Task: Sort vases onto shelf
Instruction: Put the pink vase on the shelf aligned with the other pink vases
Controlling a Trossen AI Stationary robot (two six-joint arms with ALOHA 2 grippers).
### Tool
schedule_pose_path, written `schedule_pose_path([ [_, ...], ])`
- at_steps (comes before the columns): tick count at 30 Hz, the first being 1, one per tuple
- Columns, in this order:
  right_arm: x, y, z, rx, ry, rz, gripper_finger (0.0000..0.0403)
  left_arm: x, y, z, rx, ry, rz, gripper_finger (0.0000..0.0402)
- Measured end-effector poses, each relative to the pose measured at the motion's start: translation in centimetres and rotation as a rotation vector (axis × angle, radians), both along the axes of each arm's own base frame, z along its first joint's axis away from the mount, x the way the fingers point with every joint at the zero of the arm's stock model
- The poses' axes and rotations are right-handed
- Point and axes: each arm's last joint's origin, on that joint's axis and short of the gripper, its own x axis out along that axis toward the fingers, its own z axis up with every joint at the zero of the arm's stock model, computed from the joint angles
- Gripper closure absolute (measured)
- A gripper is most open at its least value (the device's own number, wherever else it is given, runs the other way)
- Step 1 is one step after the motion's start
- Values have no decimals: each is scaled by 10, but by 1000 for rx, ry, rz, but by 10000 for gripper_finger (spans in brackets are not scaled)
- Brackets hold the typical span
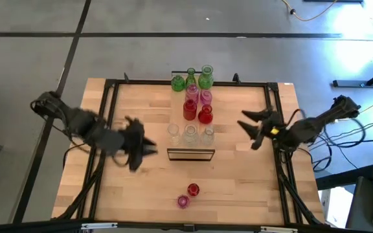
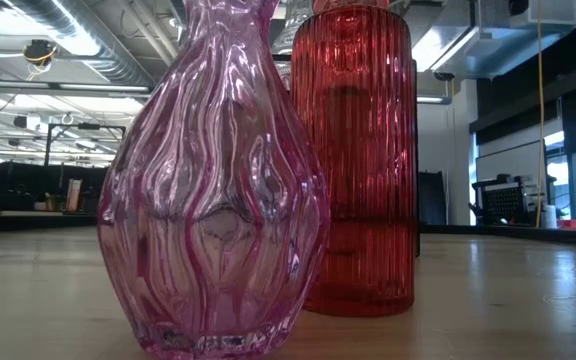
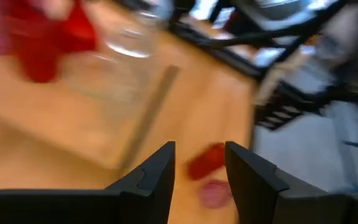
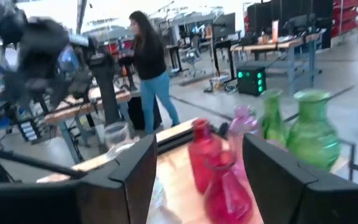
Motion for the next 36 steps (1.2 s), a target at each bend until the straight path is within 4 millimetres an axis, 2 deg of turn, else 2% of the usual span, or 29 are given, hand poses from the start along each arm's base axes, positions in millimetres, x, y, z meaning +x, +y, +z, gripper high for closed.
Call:
schedule_pose_path([
  [4, -19, -12, 9, -14, -29, -12, 184, 7, -38, -28, -88, -91, -113, 269],
  [9, -38, -23, 18, -21, -71, -39, 184, 28, -87, -72, -153, -152, -233, 269],
  [13, -51, -31, 24, -3, -118, -43, 185, 47, -113, -105, -132, -138, -235, 269],
  [18, -60, -36, 27, 18, -154, -35, 185, 66, -123, -117, -102, -226, -119, 269],
  [28, -63, -37, 28, 24, -170, -17, 185, 85, -141, -172, -310, -38, -51, 267],
  [32, -63, -37, 28, 24, -170, -17, 185, 92, -136, -187, -373, 25, 20, 255],
  [36, -63, -37, 27, 21, -164, -16, 185, 100, -132, -198, -427, 95, 9, 241],
])
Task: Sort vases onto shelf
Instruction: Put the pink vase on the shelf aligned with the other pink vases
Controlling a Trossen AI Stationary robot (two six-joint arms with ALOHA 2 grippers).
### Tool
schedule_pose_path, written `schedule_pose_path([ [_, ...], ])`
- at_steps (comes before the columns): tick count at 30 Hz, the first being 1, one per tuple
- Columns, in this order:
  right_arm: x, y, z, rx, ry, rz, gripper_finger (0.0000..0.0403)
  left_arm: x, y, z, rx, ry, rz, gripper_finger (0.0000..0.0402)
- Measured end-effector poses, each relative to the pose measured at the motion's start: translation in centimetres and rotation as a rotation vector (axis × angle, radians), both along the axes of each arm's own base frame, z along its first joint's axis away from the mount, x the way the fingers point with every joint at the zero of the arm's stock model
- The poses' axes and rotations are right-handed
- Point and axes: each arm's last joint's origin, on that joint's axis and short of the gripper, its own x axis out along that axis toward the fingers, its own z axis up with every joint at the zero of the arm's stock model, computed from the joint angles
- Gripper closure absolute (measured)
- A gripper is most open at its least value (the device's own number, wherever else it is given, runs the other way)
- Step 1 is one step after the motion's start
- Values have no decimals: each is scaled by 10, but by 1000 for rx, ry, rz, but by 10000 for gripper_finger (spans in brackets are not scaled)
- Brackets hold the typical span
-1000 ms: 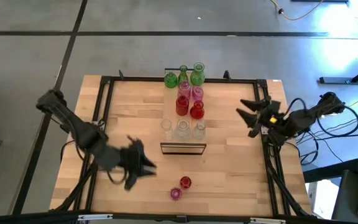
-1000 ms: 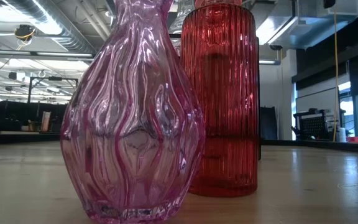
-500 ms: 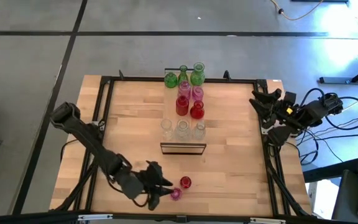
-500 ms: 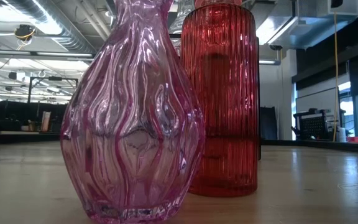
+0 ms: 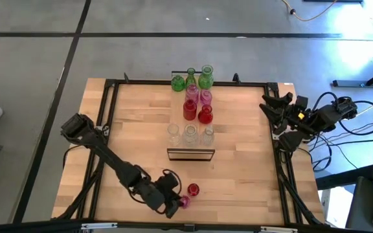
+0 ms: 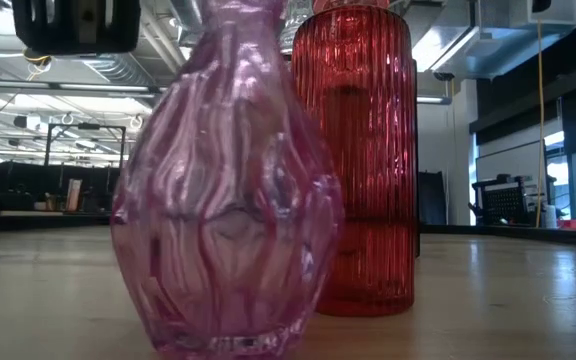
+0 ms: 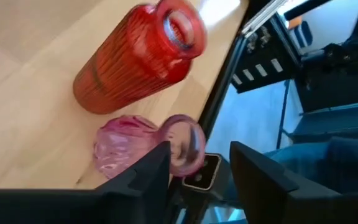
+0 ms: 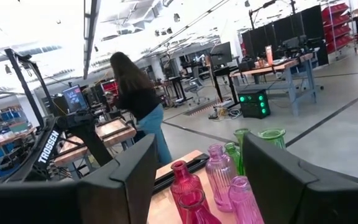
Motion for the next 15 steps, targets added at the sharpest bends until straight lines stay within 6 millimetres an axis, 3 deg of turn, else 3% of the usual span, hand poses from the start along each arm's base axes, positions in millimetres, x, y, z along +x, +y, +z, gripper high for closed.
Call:
schedule_pose_path([
  [7, 0, 0, -1, 3, 4, 2, 185, -9, -7, 3, 95, -27, -46, 223],
  [15, 0, 0, -1, 17, -2, 4, 185, -32, -33, -11, 331, -65, -63, 204],
])
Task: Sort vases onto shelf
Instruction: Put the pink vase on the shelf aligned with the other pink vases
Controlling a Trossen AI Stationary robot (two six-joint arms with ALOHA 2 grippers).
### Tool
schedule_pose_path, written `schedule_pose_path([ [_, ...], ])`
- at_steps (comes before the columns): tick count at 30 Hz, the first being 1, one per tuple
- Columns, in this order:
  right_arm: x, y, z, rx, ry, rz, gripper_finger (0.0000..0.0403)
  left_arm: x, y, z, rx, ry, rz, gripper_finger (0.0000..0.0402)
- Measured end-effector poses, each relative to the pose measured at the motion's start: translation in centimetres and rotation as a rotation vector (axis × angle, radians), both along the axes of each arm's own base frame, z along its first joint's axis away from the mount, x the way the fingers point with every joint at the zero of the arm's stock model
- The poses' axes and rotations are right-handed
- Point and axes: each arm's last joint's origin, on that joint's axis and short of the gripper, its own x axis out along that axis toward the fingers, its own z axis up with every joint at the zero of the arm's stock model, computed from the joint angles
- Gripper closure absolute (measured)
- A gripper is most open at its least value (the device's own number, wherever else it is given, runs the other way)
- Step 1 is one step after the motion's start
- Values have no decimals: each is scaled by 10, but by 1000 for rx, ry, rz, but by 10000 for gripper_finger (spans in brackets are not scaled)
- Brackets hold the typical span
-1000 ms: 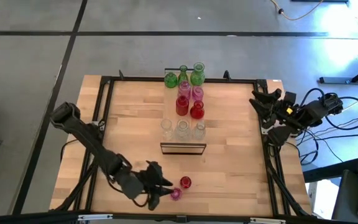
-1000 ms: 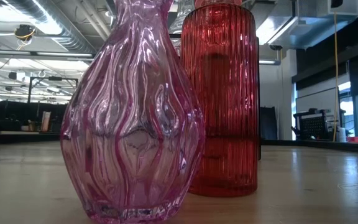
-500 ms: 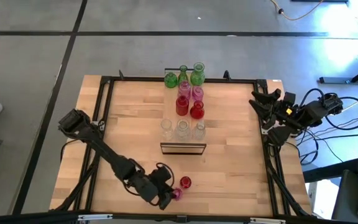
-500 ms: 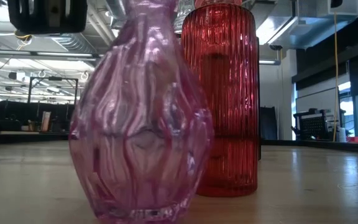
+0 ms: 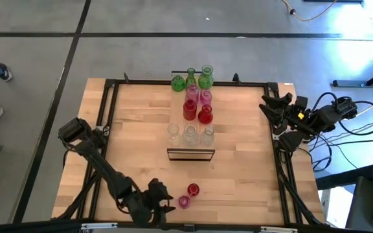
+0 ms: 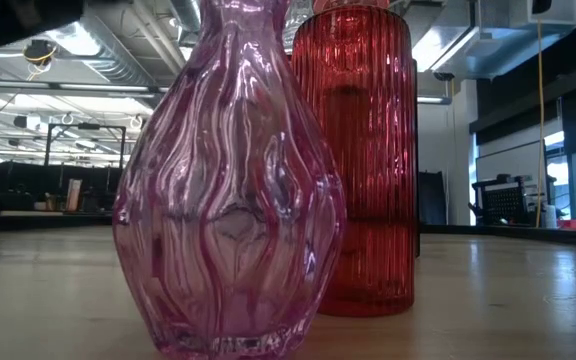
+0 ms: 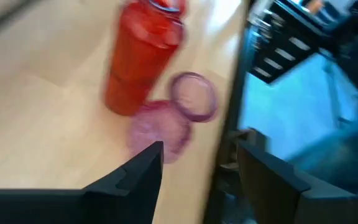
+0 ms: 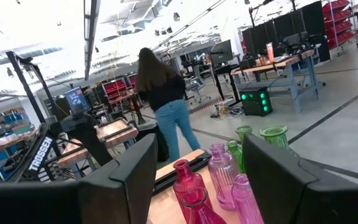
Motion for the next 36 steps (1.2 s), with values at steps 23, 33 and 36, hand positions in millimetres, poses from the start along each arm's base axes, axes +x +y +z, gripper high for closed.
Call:
schedule_pose_path([
  [23, -25, -15, 36, 39, 61, 5, 185, 37, -6, -62, 136, -103, 21, 174],
  [33, -29, -17, 32, 89, 118, 8, 185, 51, 2, -57, 106, -194, 105, 175],
  [36, -29, -17, 29, 114, 134, 8, 185, 55, 5, -55, 92, -210, 119, 175],
])
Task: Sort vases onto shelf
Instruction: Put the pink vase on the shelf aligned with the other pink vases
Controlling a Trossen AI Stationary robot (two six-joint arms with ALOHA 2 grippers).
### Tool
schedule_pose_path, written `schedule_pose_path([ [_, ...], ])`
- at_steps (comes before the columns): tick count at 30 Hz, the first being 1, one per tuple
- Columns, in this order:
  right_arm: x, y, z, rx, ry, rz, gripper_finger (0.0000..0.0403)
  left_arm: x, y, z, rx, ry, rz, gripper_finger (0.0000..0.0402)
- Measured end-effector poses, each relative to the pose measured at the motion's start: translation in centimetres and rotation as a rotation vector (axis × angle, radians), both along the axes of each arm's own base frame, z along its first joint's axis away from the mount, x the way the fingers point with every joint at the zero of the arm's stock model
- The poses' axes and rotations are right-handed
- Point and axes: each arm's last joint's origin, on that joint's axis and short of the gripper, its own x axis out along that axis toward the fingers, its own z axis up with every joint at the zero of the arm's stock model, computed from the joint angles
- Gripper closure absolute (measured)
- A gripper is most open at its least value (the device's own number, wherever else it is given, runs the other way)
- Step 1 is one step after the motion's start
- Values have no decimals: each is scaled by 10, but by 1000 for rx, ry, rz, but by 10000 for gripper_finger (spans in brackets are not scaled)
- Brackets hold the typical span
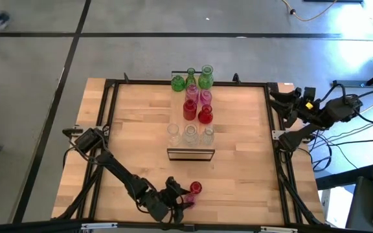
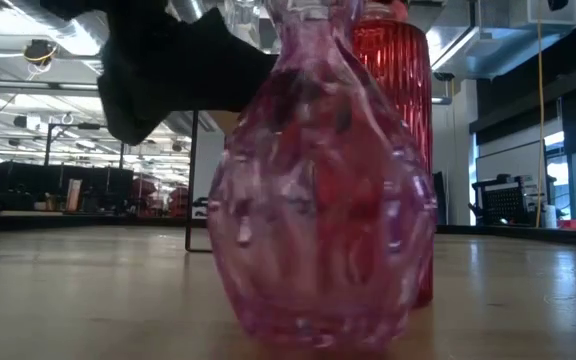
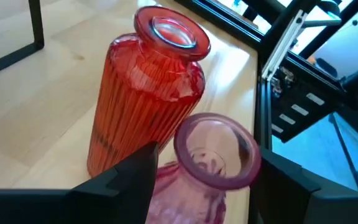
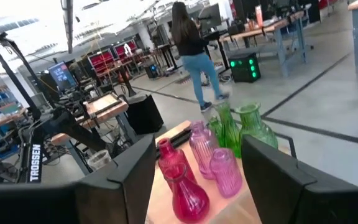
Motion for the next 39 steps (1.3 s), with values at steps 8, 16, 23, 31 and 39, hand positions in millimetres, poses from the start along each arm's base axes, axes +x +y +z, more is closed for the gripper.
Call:
schedule_pose_path([
  [8, 0, 0, -2, 12, 11, -1, 185, 2, 2, 0, -22, 9, -27, 183],
  [16, 0, 0, -4, -3, 33, -1, 185, -5, -9, -1, -45, 33, -101, 257],
  [23, 0, 0, -4, -5, 35, -1, 185, -11, -11, 2, -43, 73, -133, 260],
  [31, 0, 0, -4, -5, 35, -1, 185, -52, 27, 39, 80, 321, 99, 260],
  [39, 0, 0, -5, -9, 43, -1, 185, -109, 77, 102, 132, 378, 346, 260],
])
